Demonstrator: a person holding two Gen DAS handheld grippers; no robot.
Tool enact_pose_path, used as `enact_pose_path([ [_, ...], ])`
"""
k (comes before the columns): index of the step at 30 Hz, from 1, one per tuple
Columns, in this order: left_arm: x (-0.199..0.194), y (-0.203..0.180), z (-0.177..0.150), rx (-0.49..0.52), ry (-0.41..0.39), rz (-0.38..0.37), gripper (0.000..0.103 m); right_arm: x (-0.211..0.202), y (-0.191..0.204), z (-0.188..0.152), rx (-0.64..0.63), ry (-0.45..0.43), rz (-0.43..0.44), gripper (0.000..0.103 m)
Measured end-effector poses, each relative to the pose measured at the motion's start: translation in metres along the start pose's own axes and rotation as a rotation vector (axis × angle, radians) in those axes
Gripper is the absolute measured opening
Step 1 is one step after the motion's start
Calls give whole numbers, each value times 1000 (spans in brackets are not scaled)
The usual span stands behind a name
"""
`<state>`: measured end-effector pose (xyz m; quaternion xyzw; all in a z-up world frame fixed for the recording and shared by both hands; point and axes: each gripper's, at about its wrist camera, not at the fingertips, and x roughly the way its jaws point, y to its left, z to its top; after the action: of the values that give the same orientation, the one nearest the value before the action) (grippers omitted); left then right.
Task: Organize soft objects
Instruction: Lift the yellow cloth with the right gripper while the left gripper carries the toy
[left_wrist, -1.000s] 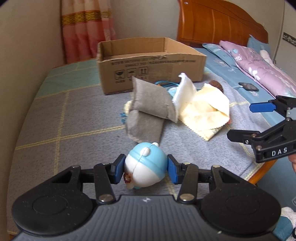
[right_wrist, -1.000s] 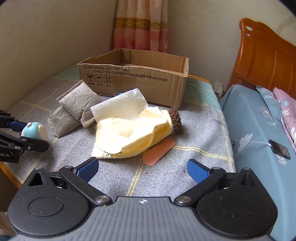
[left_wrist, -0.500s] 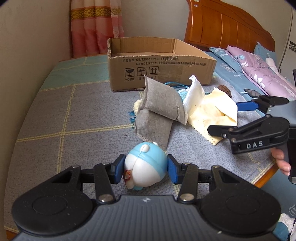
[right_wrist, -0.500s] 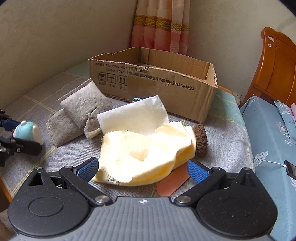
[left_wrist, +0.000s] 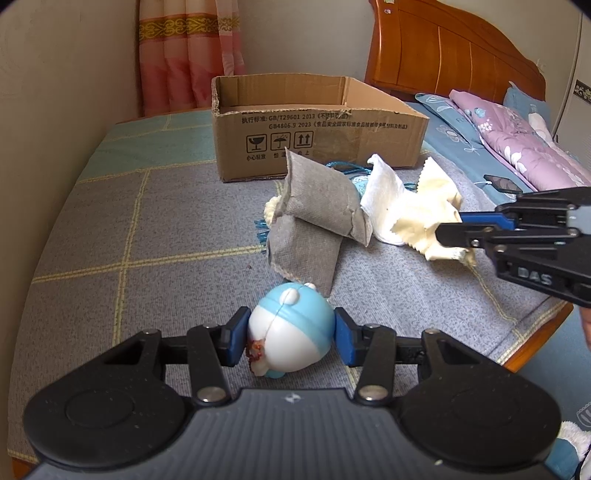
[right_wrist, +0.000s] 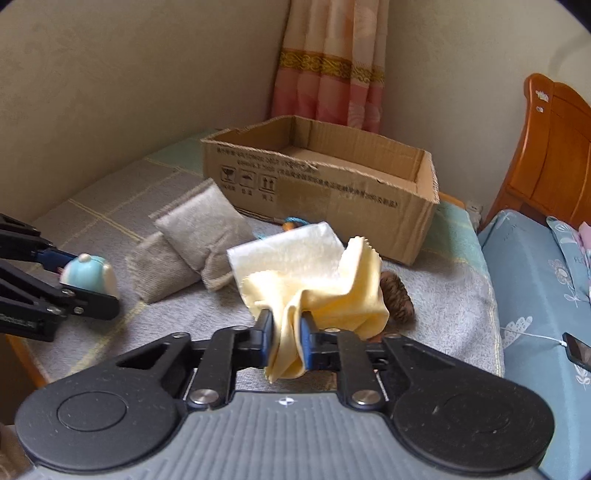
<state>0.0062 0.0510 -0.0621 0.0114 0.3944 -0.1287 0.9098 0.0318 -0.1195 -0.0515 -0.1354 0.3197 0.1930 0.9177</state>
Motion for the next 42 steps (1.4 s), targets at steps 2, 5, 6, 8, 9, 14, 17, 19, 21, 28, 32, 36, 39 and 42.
enact_pose_path([
  [2, -1, -1, -1, 3, 0, 1, 47, -9, 3, 0, -9, -11, 42, 16],
  [5, -2, -2, -1, 5, 0, -1, 47, -18, 9, -3, -33, 4, 92, 17],
  [6, -2, -2, -1, 5, 0, 0, 47, -18, 12, -5, -50, 20, 105, 17],
  [8, -2, -1, -1, 4, -1, -1, 47, -19, 16, -10, -69, 27, 84, 24],
  [9, -2, -1, -1, 2, -1, -1, 48, -19, 17, -11, -77, 33, 72, 42],
  [14, -1, -1, -1, 3, -1, -2, 48, -27, 0, -15, -9, -7, 67, 95],
  [17, -1, 0, 0, 4, -1, -3, 48, -17, -13, -14, 45, 12, 78, 103],
  [19, -1, 0, 0, 1, 0, -3, 48, -3, -22, -16, 102, 68, 88, 103],
  [21, -2, 1, 0, -2, 0, -5, 48, 10, -27, -19, 152, 113, 109, 103],
  [28, 0, -1, 0, 7, 3, -3, 48, 19, -7, -17, 137, 132, 202, 103],
  [32, 0, -1, 0, 4, 4, -2, 48, 26, 14, -12, 53, 130, 193, 103],
  [36, 0, 0, -1, 5, 7, -3, 48, 30, 21, -13, -13, 121, 120, 100],
  [39, 0, 0, 0, 4, 11, -7, 48, 30, 13, -12, 17, 120, 93, 96],
  [42, 1, -1, 0, 9, 16, -8, 47, 27, 5, -11, 31, 118, 86, 81],
])
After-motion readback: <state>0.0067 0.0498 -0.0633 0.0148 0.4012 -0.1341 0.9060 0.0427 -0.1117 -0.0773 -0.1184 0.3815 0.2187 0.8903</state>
